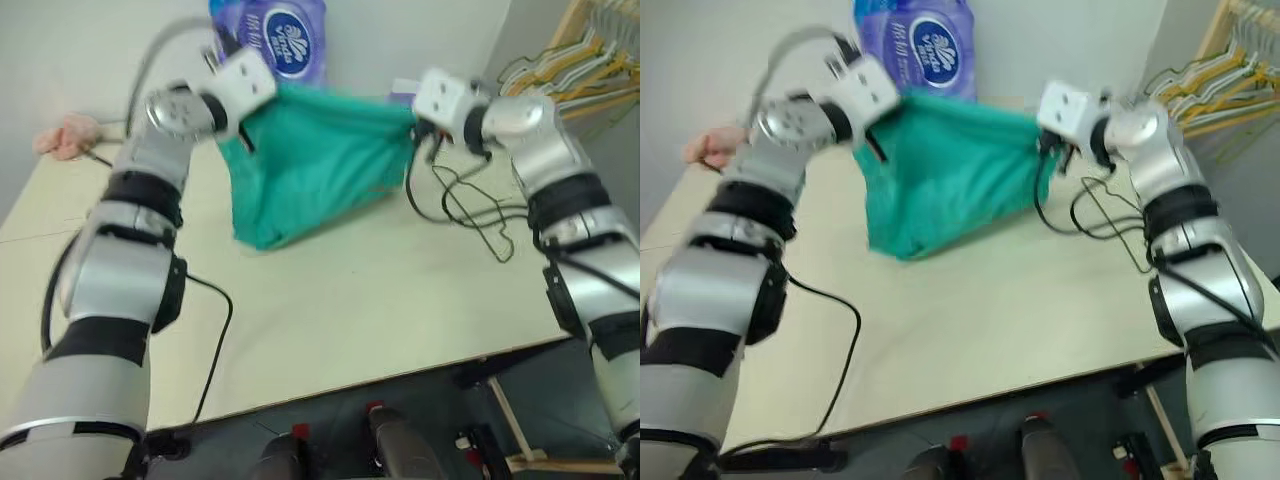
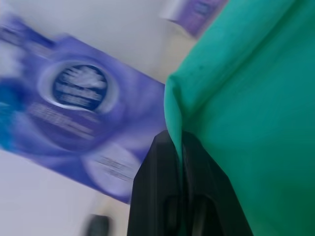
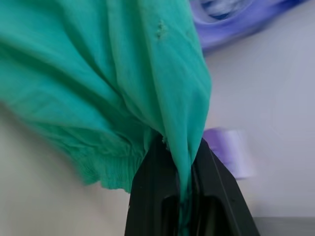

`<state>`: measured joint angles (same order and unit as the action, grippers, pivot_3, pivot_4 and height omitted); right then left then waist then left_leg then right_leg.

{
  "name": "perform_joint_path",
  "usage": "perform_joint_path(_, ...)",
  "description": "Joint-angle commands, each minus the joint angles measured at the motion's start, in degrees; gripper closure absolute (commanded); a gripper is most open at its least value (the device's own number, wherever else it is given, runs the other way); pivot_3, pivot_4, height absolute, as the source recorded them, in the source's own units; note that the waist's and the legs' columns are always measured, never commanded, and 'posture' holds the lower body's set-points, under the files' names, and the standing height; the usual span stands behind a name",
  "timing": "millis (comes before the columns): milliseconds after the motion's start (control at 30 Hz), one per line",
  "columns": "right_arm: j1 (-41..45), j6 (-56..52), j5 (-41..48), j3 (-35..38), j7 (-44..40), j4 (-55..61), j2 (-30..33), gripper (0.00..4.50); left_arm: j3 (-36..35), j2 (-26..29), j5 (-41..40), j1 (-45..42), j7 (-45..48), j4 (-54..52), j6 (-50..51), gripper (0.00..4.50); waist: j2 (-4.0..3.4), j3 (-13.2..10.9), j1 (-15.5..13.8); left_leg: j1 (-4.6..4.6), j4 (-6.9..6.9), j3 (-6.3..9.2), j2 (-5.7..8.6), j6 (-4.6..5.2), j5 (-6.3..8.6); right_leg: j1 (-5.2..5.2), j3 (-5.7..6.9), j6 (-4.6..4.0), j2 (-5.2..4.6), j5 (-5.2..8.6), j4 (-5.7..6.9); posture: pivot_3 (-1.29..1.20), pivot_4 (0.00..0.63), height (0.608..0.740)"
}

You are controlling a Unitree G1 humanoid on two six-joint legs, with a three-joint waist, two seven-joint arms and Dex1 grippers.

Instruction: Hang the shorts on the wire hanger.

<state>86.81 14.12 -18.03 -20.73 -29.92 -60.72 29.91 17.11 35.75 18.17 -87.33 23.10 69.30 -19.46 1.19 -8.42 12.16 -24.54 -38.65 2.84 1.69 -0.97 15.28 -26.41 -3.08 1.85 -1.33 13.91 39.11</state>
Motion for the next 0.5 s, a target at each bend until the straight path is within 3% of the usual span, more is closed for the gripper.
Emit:
perform_joint_path(33,4.3,10.9,-5.1,0.4,14.7,-2.8,1.4,4.47,3.0,6.2,8.2,-4.5,-10.4,0.6,-6.4,4.50,-0.02,0.0,0.9,0.00,0.15,-0.02,0.00,0.00,0.00,-0.03,-0.08,0.00,0.00,0.00,-0.03,-0.21,0.103,0.740)
perform_joint_path(133,1.9,18.3,-6.2,0.3,17.0,-2.0,1.0,4.47,8.3,10.4,16.0,-4.3,-13.3,-1.2,-11.3,4.50,-0.02,0.0,2.1,0.14,0.39,-0.18,0.07,0.00,-0.02,0.06,-0.31,0.00,0.00,0.00,-0.09,-0.19,0.104,0.740)
perform_joint_path(233,-5.5,22.1,-4.0,-0.1,9.4,0.7,0.7,4.47,9.8,12.7,17.1,0.9,-6.3,-2.6,-13.9,4.50,-0.01,0.1,2.2,0.65,0.47,-0.33,0.16,0.29,0.09,0.47,-0.46,0.03,-0.01,0.01,-0.11,-0.18,0.109,0.740)
perform_joint_path(367,-21.0,20.4,2.1,-0.6,-6.2,13.1,1.2,4.47,4.8,14.5,5.2,14.4,17.0,-9.7,-10.7,4.50,-0.01,0.1,2.2,1.64,0.65,-0.39,0.18,0.42,0.11,1.47,-0.52,0.27,0.03,0.16,-0.13,-0.17,0.115,0.740)
perform_joint_path(433,-31.5,17.1,4.2,-2.2,-13.9,25.0,3.4,4.47,1.4,16.7,-6.8,27.6,33.7,-22.7,-1.6,4.50,-0.03,0.1,2.3,1.50,0.58,-0.36,0.18,0.42,0.10,1.32,-0.55,0.29,0.04,0.18,-0.06,-0.17,0.116,0.740)
perform_joint_path(500,-38.7,13.9,6.0,-2.7,-19.2,35.2,5.3,4.47,-0.6,20.1,-14.0,38.2,43.8,-35.6,6.9,4.50,-0.06,0.0,2.6,1.27,0.58,-0.32,0.06,0.34,0.07,1.11,-0.53,0.29,0.08,0.18,0.01,-0.17,0.116,0.740)
